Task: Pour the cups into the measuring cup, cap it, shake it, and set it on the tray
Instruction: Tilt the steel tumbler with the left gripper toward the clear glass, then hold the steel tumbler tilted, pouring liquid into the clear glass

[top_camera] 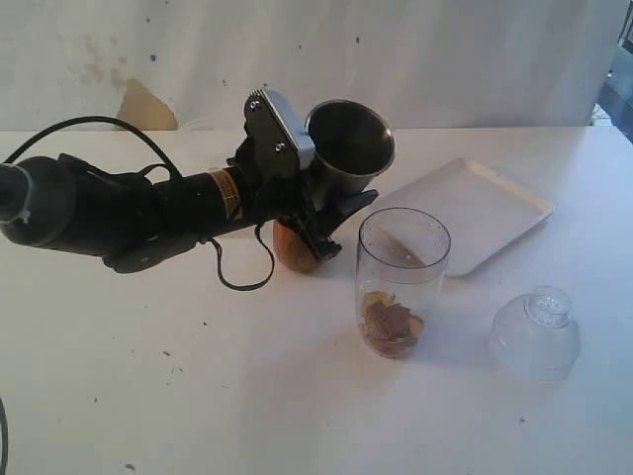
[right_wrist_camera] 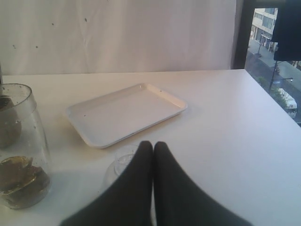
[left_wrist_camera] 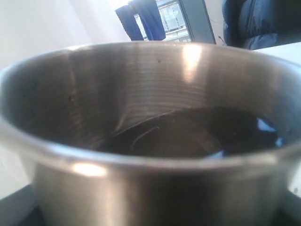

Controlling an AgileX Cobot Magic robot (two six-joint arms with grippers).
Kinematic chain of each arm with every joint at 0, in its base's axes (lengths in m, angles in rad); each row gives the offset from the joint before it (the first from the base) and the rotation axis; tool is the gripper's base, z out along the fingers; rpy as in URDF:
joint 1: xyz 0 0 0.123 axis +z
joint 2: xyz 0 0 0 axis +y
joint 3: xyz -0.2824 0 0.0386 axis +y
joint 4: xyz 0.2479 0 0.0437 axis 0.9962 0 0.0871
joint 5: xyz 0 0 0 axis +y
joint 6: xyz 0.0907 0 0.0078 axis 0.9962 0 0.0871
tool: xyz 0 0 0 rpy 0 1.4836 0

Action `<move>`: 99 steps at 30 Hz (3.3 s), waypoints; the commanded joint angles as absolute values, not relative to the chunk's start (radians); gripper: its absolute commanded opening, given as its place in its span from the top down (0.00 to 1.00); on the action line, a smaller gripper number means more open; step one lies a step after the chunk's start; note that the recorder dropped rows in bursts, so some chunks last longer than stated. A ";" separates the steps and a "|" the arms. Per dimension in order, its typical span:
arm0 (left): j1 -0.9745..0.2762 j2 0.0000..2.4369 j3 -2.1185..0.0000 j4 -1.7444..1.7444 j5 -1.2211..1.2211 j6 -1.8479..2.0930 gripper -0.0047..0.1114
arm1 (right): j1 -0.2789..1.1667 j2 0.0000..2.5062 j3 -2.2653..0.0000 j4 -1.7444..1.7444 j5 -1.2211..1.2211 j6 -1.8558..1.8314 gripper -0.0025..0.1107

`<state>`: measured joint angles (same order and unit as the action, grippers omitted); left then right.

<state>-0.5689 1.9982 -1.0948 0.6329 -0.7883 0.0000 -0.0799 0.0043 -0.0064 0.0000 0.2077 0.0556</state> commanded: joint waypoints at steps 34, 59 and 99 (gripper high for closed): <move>-0.572 1.984 -1.157 0.630 -0.747 0.252 0.96 | -0.079 0.000 0.000 0.000 0.202 0.058 0.98; -0.600 1.984 -1.157 0.680 -0.725 0.327 0.96 | -0.079 0.000 0.000 0.000 0.202 0.058 0.98; -0.600 1.984 -1.158 0.679 -0.683 0.524 0.96 | -0.079 0.000 0.000 0.000 0.202 0.058 0.98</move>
<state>-0.5975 1.9982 -1.1472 0.6916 -0.6514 0.5169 -0.0799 0.0043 -0.0064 0.0000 0.2077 0.0594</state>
